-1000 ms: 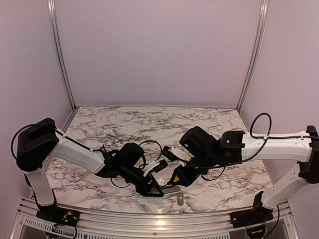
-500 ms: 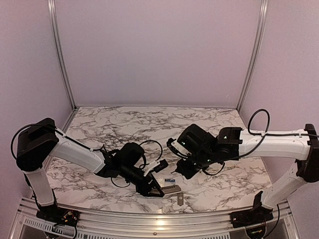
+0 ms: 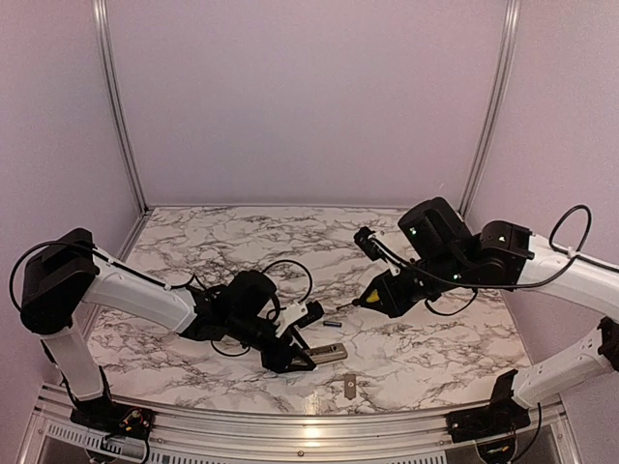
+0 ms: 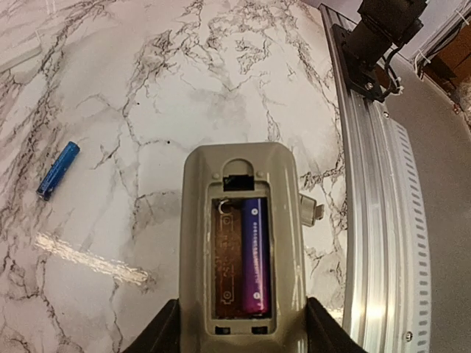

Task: Unload the batteries from the remote control
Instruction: Remove the battery from the remote control without the battery cover.

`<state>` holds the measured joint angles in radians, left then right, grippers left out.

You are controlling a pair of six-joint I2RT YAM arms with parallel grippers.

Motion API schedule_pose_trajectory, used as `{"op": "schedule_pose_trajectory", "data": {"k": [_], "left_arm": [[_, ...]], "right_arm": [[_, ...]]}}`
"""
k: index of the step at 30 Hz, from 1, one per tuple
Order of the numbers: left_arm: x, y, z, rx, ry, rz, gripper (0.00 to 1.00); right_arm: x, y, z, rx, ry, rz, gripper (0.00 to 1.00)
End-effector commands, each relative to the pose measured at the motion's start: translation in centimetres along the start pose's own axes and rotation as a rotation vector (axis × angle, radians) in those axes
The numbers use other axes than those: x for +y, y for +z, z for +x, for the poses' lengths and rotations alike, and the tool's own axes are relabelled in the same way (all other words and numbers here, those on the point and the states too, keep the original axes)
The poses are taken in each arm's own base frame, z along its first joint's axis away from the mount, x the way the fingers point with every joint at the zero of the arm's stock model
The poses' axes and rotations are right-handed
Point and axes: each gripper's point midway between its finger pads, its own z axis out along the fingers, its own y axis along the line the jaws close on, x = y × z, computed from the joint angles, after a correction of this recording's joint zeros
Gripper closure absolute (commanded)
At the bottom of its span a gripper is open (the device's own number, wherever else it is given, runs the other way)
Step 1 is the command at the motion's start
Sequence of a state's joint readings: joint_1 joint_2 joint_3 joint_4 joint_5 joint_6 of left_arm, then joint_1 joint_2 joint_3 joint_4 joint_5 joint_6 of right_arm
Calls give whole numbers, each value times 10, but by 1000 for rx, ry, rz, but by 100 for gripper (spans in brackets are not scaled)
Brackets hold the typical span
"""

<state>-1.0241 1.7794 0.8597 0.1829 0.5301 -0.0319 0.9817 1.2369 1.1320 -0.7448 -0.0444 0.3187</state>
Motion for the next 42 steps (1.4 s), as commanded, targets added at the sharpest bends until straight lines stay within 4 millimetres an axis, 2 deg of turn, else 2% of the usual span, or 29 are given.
{"op": "schedule_pose_trajectory", "data": {"k": [1,6,12,17,24,27,32,42], "left_arm": [[1,-16,-21,-58,292,-118,100],[1,-19,-22,-55,503,-190,100],[13,-29,-34,-51,666,-316,100],[14,-40,-46,-57,775,-368,100],[11,-51,-49,-36,861,-401,100],[11,-53,-45,-16,879,-404,100],[9,-56,-43,-4,900,-401,100],[6,-61,-47,-5,944,-411,100]], "right_arm": [[32,-21,8,27,-39,-210,100],[50,-23,21,93,-77,-345,100],[46,-8,32,175,-100,-366,100],[48,5,36,231,-125,-389,100],[45,18,20,214,-147,-347,100],[47,17,9,180,-150,-349,100],[39,14,-11,111,-149,-288,100],[27,27,-10,129,-152,-221,100]]}}
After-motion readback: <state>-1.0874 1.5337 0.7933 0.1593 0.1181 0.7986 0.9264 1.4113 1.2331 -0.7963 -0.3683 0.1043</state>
